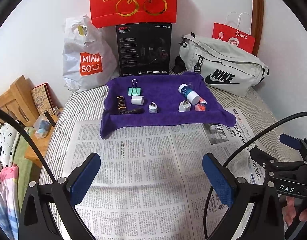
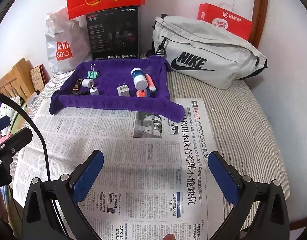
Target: Organize rigid objects
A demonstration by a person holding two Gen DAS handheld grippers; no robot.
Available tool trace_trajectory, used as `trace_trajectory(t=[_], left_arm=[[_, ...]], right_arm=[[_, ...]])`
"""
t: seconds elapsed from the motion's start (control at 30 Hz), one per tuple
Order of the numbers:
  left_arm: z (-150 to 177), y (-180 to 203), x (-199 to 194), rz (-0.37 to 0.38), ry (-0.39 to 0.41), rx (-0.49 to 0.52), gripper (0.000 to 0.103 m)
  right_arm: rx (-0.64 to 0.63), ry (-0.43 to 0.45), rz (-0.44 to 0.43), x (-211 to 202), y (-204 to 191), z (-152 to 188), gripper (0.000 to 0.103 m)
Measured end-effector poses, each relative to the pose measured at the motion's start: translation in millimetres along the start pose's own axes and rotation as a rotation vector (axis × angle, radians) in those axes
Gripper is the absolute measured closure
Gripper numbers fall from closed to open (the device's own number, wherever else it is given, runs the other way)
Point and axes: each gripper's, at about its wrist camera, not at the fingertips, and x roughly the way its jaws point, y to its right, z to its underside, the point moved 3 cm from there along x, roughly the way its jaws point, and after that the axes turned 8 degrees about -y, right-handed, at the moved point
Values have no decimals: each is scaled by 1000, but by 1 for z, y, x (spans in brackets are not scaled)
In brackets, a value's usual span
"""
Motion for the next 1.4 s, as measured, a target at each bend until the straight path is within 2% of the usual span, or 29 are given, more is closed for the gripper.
trace_trajectory(t=[1.4], left_arm=[[4,-1,-2,14,-12,0,0]], right_arm=[[8,17,17,-10,2,4,0]])
